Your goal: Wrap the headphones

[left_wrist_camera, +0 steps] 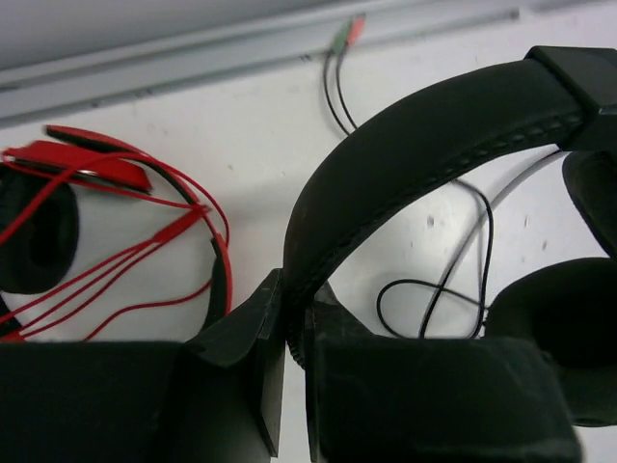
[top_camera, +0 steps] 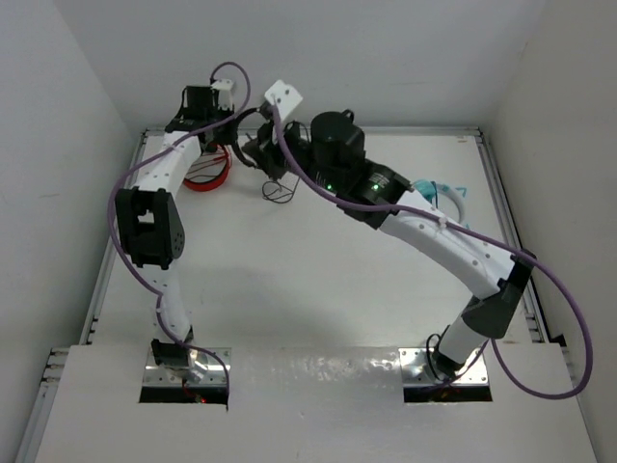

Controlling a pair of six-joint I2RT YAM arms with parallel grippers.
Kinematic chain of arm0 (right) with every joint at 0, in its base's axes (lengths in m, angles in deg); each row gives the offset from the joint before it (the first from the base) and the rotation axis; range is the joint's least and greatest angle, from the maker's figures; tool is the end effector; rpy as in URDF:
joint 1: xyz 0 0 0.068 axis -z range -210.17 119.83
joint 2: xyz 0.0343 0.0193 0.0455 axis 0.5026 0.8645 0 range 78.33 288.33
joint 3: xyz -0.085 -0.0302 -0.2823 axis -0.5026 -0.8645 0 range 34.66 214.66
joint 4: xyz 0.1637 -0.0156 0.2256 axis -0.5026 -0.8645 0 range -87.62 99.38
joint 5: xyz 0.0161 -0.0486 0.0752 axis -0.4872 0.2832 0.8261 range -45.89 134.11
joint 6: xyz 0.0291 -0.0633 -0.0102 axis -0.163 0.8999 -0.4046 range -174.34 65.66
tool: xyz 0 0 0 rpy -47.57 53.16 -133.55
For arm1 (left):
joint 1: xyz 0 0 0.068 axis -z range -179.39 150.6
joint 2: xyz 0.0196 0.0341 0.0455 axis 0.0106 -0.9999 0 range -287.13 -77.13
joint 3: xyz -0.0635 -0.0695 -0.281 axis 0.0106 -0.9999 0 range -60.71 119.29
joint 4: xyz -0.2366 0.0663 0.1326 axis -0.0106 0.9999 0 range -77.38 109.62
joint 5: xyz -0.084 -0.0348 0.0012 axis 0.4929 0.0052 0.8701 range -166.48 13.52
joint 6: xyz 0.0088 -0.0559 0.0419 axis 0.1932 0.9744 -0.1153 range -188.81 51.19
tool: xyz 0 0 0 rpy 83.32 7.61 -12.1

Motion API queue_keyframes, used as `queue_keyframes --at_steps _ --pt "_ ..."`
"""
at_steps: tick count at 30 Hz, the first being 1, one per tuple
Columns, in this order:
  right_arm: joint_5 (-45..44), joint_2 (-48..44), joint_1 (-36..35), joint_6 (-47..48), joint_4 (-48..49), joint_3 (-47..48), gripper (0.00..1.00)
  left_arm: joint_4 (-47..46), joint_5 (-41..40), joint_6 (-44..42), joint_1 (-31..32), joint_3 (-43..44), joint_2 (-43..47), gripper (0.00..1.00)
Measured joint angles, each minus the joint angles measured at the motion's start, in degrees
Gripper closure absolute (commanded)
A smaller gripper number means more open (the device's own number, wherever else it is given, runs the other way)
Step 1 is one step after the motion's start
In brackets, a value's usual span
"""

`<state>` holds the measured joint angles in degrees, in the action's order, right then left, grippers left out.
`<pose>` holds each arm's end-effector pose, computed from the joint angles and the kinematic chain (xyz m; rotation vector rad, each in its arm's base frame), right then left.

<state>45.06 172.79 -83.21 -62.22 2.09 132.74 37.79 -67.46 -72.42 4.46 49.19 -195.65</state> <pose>0.2598 0.3467 0.4691 -0.6650 1.5647 0.8205 0.5345 -0.0450 0.3138 0.2307 2.1449 -0.1724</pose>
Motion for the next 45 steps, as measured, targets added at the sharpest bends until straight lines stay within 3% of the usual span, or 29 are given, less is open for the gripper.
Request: queue_keyframes --at_steps 3,8,17,24,31,38,43,45 --pt "-4.0 0.0 0.1 5.0 -2.9 7.7 1.00 1.0 3.4 -4.2 0.5 -2.4 0.0 1.00" --pt "-11.5 0.8 2.3 10.6 -8.7 9.8 1.00 3.4 6.6 -11.1 1.1 -4.4 0.0 1.00" --pt "-19.0 2.0 15.2 14.3 -12.2 10.0 1.00 13.2 9.7 -24.8 1.7 -4.7 0.0 1.00" --pt "-18.3 4.0 25.6 14.0 -7.9 9.7 1.00 25.7 13.0 -32.5 2.1 6.5 0.3 1.00" --pt "-14.4 16.3 34.3 5.2 -1.2 16.3 1.00 39.6 20.8 -37.6 2.7 15.1 3.8 1.00" --pt "-7.7 23.6 35.2 -1.4 5.0 13.9 1.00 47.0 30.1 -32.8 3.0 25.1 4.6 1.00" --pt "4.9 24.5 34.3 -7.7 15.6 2.6 0.99 38.7 31.3 -18.2 2.9 33.0 5.0 1.00" --pt "8.0 25.9 32.8 -10.0 19.8 -0.3 0.90 35.7 29.9 -14.4 2.9 33.4 5.1 1.00"
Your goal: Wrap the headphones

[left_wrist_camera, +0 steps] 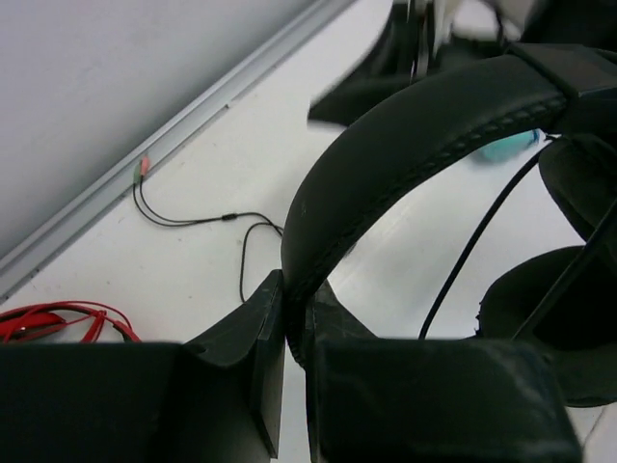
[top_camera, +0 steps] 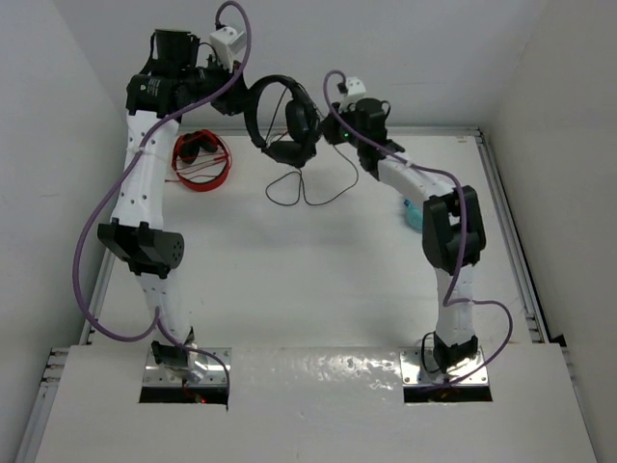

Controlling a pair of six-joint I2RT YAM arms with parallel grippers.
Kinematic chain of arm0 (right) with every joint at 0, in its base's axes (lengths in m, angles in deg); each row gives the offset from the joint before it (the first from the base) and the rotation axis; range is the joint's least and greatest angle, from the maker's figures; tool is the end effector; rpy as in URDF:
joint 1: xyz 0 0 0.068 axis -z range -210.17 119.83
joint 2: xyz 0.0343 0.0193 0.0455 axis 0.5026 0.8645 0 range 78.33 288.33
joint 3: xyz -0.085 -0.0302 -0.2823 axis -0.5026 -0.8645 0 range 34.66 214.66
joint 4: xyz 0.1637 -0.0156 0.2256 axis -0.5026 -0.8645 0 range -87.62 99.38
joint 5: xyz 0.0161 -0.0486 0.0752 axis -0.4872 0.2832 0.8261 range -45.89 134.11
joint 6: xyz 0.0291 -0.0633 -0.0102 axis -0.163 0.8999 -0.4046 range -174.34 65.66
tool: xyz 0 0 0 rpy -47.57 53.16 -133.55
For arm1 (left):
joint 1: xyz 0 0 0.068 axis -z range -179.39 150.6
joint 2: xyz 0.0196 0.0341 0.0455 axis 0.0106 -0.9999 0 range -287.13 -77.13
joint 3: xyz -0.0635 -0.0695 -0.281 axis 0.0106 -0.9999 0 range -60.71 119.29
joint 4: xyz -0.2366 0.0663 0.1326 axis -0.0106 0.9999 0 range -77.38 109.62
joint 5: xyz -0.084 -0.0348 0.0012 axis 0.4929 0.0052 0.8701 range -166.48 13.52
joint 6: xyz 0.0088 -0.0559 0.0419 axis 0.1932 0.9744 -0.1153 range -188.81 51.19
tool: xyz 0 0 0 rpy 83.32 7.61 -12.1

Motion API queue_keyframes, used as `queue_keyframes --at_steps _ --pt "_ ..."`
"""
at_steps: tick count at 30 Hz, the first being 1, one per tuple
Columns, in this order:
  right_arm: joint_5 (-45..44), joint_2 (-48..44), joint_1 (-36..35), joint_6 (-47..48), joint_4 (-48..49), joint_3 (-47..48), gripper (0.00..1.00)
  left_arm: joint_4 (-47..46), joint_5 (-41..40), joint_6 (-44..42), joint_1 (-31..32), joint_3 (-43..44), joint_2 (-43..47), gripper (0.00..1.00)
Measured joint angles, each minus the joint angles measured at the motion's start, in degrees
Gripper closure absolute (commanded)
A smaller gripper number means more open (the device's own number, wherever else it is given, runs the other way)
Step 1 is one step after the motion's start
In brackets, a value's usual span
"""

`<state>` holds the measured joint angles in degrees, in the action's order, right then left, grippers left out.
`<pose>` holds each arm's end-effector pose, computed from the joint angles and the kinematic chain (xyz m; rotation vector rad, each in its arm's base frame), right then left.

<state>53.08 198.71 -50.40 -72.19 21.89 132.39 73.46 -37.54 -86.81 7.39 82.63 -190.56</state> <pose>0.5235 0.2024 0.2930 -0.1541 1.7801 0.6191 0.4280 -0.0874 0.5005 0.8169 1.8598 -0.5903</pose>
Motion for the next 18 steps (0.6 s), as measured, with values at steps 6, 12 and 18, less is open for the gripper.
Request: queue_keyframes --at_steps 6,12,18 --pt "1.4 8.2 -6.4 -3.9 8.3 -0.9 0.63 -7.1 -1.4 8.9 0.0 0.0 -0.2 1.00" --pt "-3.6 12.8 -7.6 -5.0 9.7 -2.0 0.39 -9.8 -1.8 12.3 -0.1 0.4 -0.2 1.00" --pt "-8.0 12.7 -6.3 -4.9 10.5 -10.0 0.31 -11.6 -1.9 14.3 -0.5 1.7 -0.2 1.00"
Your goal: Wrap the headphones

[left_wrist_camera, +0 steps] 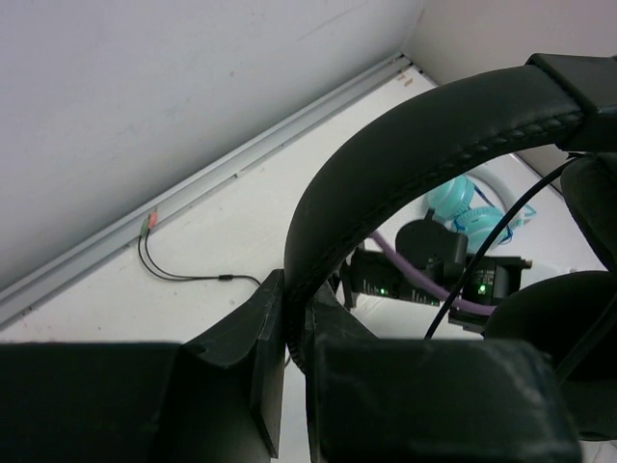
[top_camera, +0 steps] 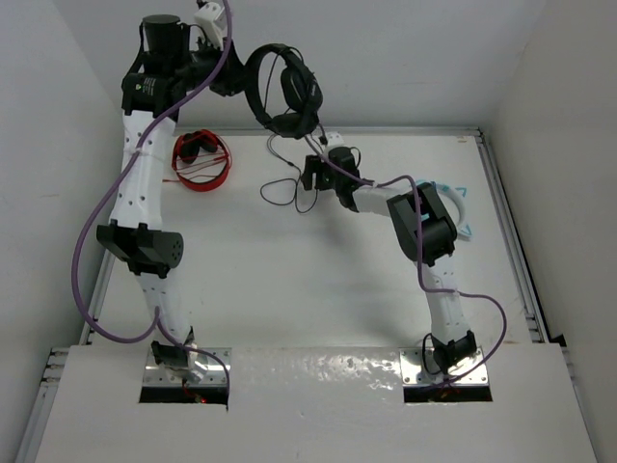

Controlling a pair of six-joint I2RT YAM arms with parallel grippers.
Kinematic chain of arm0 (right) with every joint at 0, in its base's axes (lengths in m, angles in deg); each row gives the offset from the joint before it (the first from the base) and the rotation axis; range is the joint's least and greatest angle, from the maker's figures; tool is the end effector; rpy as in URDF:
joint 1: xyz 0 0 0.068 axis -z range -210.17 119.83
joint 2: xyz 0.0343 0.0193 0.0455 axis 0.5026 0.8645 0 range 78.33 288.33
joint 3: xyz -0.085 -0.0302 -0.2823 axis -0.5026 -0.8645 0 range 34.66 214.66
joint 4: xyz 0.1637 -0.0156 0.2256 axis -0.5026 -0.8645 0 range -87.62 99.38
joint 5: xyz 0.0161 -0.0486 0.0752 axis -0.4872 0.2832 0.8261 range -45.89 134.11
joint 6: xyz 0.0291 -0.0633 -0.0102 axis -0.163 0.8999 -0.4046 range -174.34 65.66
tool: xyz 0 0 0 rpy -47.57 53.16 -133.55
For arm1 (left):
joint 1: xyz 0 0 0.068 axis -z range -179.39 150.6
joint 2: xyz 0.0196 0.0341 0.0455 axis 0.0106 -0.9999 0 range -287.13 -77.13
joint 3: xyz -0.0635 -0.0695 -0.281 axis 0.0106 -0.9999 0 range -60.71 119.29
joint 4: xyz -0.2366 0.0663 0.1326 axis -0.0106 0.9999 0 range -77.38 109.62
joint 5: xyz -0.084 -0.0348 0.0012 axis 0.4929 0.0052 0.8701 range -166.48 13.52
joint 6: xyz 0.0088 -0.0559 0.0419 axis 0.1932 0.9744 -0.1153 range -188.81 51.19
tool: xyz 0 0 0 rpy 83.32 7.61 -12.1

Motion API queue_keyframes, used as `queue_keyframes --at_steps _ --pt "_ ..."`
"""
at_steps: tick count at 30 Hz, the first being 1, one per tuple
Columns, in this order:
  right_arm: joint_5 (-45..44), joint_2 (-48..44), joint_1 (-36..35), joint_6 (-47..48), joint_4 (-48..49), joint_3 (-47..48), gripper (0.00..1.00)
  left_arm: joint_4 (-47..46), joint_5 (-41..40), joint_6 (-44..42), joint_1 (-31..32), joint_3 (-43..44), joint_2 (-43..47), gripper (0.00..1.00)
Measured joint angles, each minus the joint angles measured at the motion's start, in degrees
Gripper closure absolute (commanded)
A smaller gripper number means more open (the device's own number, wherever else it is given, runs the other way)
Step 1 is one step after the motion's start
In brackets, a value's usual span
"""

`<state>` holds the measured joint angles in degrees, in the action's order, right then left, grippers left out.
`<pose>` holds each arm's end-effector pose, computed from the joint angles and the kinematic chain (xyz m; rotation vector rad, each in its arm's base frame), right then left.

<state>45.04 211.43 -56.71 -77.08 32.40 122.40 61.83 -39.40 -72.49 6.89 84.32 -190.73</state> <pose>0.5067 0.2540 0.1284 -0.0774 2.0045 0.5753 0.4370 -0.0830 0.5299 0.5985 1.7656 -0.6371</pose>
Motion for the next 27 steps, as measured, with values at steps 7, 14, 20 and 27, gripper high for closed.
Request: queue_keyframes --at_steps 7,14,20,27 --pt "-2.7 -0.2 0.1 -3.2 0.5 -4.8 0.49 -1.5 0.0 1.2 -0.3 0.2 -0.2 1.00" --pt "-4.4 -0.2 -0.8 -10.3 0.9 -6.3 1.00 -3.6 -2.1 6.4 -0.8 0.0 -1.3 1.00" --pt "-0.4 -2.5 -3.3 -9.4 -3.5 -7.2 1.00 -7.6 -11.3 13.7 -2.1 -1.0 -3.0 1.00" --pt "15.2 -15.3 -16.0 3.3 -12.9 -11.0 1.00 -16.0 -27.6 12.3 -2.6 -8.1 -6.6 1.00"
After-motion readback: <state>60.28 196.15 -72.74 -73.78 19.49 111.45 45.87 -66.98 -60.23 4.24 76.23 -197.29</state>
